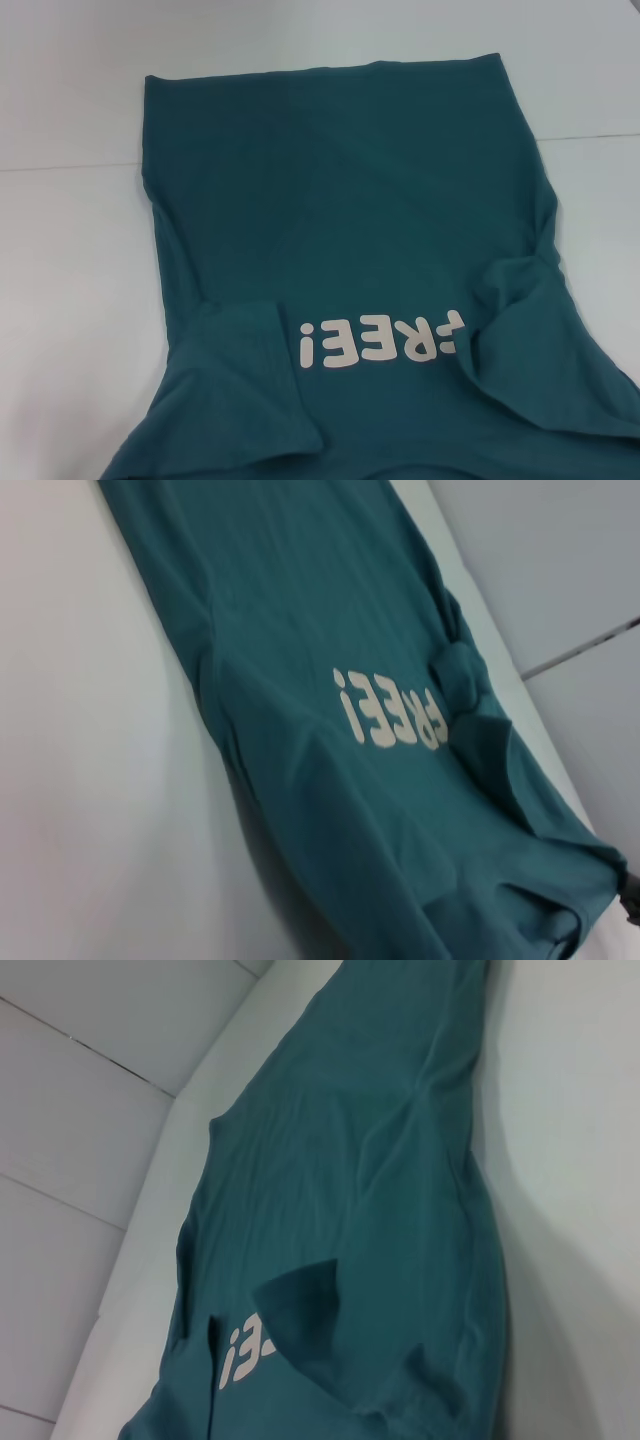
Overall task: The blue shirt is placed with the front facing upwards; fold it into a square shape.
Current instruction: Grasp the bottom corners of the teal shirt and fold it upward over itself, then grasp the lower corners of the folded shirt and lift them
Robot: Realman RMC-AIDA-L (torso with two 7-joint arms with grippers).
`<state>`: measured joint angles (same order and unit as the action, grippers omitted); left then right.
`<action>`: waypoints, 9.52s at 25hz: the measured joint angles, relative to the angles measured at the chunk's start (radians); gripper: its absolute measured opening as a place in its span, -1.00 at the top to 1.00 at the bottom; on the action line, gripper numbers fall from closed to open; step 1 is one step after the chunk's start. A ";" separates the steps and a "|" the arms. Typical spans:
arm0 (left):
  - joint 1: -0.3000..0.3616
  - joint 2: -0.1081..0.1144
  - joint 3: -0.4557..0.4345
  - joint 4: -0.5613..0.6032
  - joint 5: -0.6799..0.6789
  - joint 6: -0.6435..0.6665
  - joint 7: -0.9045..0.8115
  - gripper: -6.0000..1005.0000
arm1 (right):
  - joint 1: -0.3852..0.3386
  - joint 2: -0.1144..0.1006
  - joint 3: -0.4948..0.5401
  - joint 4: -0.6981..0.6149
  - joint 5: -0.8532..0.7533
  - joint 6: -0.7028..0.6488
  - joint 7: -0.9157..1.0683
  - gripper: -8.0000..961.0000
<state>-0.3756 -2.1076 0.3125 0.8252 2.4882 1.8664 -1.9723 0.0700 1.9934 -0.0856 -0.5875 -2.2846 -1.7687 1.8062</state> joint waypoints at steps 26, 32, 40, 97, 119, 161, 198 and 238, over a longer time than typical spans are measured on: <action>-0.304 0.068 0.000 -0.176 -0.023 -0.226 -0.033 0.95 | 0.288 -0.030 0.005 -0.003 0.008 0.093 0.050 0.92; -0.423 0.080 0.003 -0.214 -0.027 -0.434 -0.057 0.95 | 0.404 -0.031 0.002 0.004 0.009 0.212 0.054 0.92; -0.507 0.077 0.004 -0.259 -0.080 -0.689 -0.037 0.95 | 0.542 -0.017 -0.006 0.006 0.011 0.380 0.046 0.92; -0.585 -0.019 0.032 -0.423 -0.373 -1.185 0.346 0.74 | 0.758 -0.027 -0.235 0.200 0.019 0.993 0.075 0.67; -0.563 -0.024 0.033 -0.346 -0.373 -1.183 0.376 -0.56 | 0.718 -0.031 -0.261 0.135 0.084 0.970 0.050 -0.24; -0.229 -0.031 0.342 -0.097 -0.315 -0.721 0.144 -0.64 | 0.554 -0.010 -0.428 -0.005 -0.013 0.682 0.252 -0.21; -0.234 -0.041 0.448 -0.121 -0.309 -0.928 0.147 -0.62 | 0.531 -0.007 -0.425 0.006 0.083 0.655 0.230 0.96; -0.261 -0.054 0.567 -0.149 -0.260 -0.990 0.146 -0.56 | 0.530 -0.007 -0.422 0.008 0.088 0.661 0.229 0.96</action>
<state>-0.6367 -2.1614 0.8791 0.6767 2.2281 0.8767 -1.8264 0.5997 1.9864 -0.5076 -0.5798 -2.1965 -1.1078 2.0356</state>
